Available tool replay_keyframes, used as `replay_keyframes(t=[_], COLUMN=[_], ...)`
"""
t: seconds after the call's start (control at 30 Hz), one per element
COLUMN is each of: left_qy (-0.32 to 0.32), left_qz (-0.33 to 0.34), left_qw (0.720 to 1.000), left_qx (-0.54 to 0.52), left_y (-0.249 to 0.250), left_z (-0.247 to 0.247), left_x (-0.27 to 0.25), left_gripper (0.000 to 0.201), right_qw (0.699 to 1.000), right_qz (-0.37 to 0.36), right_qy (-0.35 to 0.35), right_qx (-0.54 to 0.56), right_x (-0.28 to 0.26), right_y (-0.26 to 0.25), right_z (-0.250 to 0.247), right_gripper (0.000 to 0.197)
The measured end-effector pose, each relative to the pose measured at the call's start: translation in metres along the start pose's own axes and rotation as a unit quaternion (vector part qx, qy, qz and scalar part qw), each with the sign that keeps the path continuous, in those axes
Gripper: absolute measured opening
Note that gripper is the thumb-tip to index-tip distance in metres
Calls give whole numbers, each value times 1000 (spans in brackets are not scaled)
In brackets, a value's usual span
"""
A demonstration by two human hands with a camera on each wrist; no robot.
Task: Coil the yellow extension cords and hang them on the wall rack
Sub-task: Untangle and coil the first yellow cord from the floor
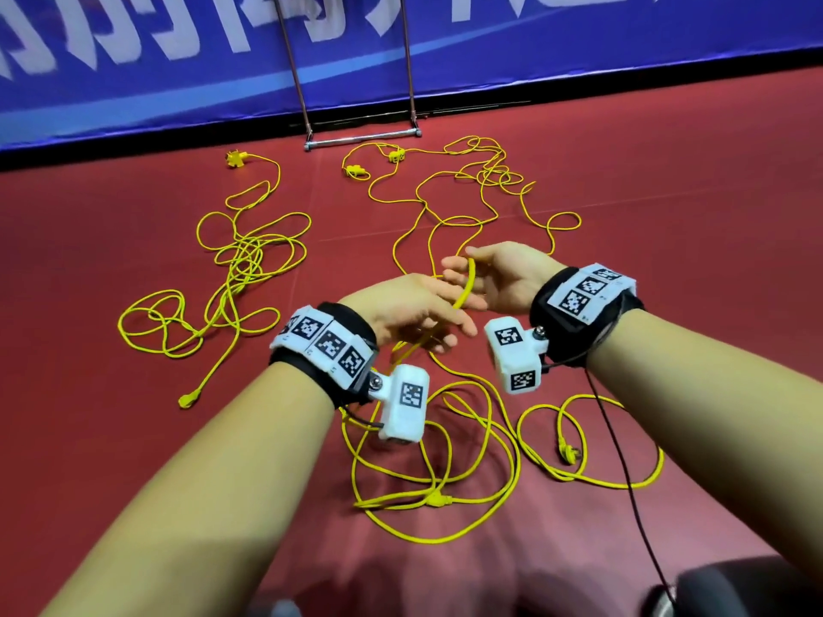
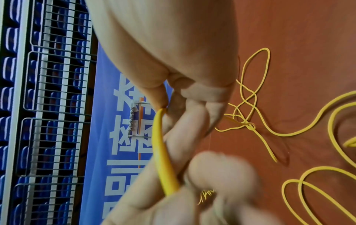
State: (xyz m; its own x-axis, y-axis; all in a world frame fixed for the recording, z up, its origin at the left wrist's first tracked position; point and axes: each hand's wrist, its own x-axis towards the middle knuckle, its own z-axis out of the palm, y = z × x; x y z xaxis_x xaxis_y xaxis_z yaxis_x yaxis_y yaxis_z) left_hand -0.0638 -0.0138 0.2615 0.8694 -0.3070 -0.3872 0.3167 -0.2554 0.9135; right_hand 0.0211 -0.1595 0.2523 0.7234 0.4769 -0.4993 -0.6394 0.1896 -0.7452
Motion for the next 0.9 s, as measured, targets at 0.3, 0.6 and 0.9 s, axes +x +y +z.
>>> replay_keyframes(t=[0.3,0.6,0.9], left_qy=[221,274,26], left_qz=[-47,-11,41], left_qw=[948,868,995], left_qx=[-224,-413,-84], left_y=[-7,-9,3], left_z=[-22,-31,-9], left_x=[9,13,1], left_gripper=[18,26,24], right_qw=[960,872,999], right_qz=[-130,-85,-2], right_qy=[-85,-200,-16], right_qx=[-232,-439,-37], right_x=[3,2,7], right_y=[11,35,5], right_z=[6,5,-1], right_gripper=[40,30,43])
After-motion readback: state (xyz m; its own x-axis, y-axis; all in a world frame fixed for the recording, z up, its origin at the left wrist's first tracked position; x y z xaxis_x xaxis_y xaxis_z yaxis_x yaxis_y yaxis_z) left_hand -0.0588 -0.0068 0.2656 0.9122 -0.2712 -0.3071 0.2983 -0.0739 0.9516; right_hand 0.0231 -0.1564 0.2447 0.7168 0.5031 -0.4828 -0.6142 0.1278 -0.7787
